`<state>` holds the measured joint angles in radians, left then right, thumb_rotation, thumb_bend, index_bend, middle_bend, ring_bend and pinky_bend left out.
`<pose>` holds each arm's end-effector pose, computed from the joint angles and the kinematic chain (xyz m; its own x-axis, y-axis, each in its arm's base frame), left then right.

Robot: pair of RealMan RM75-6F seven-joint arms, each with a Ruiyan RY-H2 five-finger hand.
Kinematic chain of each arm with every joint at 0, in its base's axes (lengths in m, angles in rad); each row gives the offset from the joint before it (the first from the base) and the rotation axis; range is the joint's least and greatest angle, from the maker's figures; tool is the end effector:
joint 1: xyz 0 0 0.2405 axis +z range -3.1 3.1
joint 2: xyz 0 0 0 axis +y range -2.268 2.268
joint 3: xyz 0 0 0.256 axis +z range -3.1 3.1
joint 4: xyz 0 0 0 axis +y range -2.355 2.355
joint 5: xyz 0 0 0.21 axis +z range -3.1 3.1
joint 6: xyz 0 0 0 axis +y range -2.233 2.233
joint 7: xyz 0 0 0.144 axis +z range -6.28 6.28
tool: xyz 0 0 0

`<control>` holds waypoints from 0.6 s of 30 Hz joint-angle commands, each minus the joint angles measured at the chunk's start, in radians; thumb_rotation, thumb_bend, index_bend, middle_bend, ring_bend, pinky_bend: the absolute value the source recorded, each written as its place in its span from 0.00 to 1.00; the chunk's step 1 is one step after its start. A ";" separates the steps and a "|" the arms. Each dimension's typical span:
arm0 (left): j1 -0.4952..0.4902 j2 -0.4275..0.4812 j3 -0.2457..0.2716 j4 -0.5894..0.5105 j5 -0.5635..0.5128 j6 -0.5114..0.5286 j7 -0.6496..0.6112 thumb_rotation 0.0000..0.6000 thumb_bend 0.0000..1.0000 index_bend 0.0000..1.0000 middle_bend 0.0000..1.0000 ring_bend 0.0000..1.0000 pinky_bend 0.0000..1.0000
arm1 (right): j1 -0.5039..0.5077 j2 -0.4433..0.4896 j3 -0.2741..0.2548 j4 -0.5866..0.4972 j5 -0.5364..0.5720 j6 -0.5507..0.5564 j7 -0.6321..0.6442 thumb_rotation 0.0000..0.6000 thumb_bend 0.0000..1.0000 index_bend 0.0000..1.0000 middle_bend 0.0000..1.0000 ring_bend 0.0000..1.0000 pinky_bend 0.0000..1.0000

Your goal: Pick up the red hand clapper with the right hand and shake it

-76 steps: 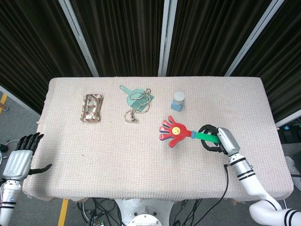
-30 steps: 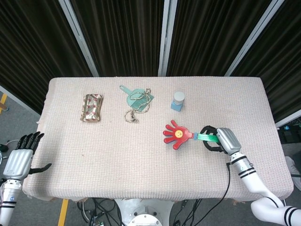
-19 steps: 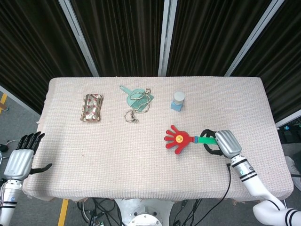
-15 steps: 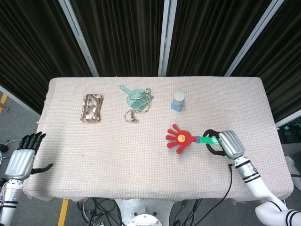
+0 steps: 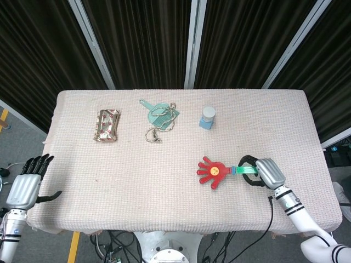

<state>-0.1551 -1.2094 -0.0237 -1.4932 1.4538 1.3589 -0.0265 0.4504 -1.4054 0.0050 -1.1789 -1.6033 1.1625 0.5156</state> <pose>-0.3285 0.1986 0.1237 0.3947 0.1230 0.9105 0.9183 -0.0187 -0.3955 -0.2931 -0.2898 0.0543 0.1678 -0.3150 0.9341 -0.9575 -0.2775 0.0784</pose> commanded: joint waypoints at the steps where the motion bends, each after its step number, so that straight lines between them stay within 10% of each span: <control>1: -0.001 0.001 -0.001 -0.001 0.001 0.001 0.000 0.86 0.13 0.04 0.02 0.00 0.06 | -0.003 0.012 0.002 -0.013 0.031 -0.022 -0.059 1.00 0.18 0.00 0.00 0.00 0.17; 10: 0.000 0.005 -0.003 -0.008 0.004 0.008 0.002 0.87 0.13 0.04 0.02 0.00 0.06 | -0.023 0.109 -0.008 -0.143 0.096 -0.073 -0.194 1.00 0.13 0.00 0.00 0.00 0.00; 18: 0.010 0.002 -0.008 -0.008 0.011 0.038 -0.002 0.87 0.13 0.04 0.02 0.00 0.06 | -0.167 0.130 0.003 -0.170 0.072 0.219 -0.413 1.00 0.13 0.00 0.00 0.00 0.00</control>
<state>-0.1475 -1.2062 -0.0311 -1.5017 1.4630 1.3939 -0.0276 0.3593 -1.2808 0.0045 -1.3422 -1.5244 1.2590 0.2199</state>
